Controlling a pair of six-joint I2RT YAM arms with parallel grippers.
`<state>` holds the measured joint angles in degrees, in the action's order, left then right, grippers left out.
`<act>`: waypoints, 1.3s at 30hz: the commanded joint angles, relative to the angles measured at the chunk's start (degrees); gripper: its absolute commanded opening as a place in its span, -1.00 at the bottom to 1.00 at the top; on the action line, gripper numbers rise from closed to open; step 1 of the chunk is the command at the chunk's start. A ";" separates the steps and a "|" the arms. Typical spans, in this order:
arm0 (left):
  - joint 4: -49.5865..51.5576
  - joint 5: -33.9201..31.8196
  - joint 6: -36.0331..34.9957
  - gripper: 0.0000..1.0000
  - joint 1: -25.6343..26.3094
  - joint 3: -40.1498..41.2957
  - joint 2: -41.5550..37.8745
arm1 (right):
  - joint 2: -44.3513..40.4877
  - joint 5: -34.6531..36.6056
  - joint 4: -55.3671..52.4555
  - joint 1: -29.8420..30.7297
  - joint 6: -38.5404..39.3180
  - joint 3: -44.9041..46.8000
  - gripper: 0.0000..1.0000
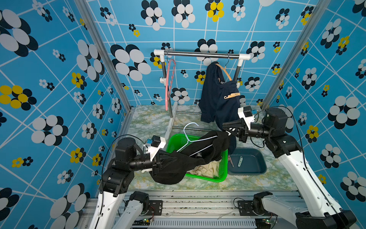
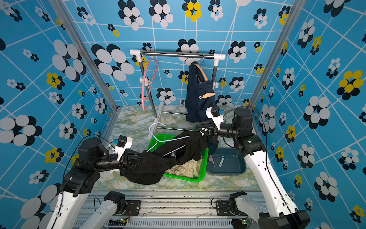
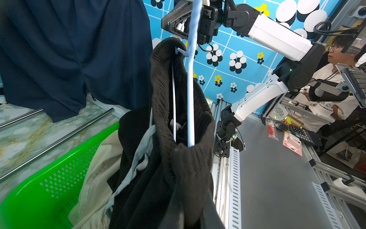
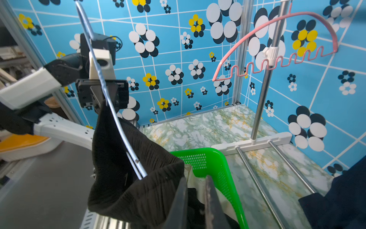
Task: Remove the clothespins securing shorts to the hanger
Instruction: Remove the clothespin from the hanger.
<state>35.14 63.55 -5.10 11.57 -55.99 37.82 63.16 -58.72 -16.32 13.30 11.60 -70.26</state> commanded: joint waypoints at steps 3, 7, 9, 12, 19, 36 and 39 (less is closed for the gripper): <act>-2.76 0.71 0.64 -1.00 -0.67 -0.35 -0.56 | -0.30 -0.89 2.24 -0.24 -1.77 0.81 -1.00; -2.16 -0.22 0.54 -1.00 -0.63 -0.66 -0.73 | -0.81 2.31 2.88 -0.29 -3.82 0.81 -1.00; -0.84 -0.94 0.00 -1.00 -0.68 -1.08 -0.65 | -1.16 5.18 2.98 -0.22 -4.79 0.49 -1.00; 2.98 -3.23 -1.74 -1.00 -0.82 -2.13 -0.09 | -1.99 7.91 2.50 -0.24 -5.41 -0.17 -1.00; 7.58 -6.85 -3.43 -1.00 -1.03 -2.81 0.15 | -3.90 16.21 2.26 -0.27 -8.03 0.03 -1.00; 5.64 -13.63 -2.90 -1.00 -1.55 -3.84 -0.10 | -6.64 44.44 -9.61 -0.28 -11.59 -1.13 -1.00; 1.41 -13.76 -1.39 -1.00 -1.52 -2.77 -0.96 | -7.53 52.58 -13.35 -0.29 -14.23 -0.18 -1.00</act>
<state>41.78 50.48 -7.20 10.50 -57.32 38.24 56.90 -16.34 -24.67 13.19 0.10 -70.06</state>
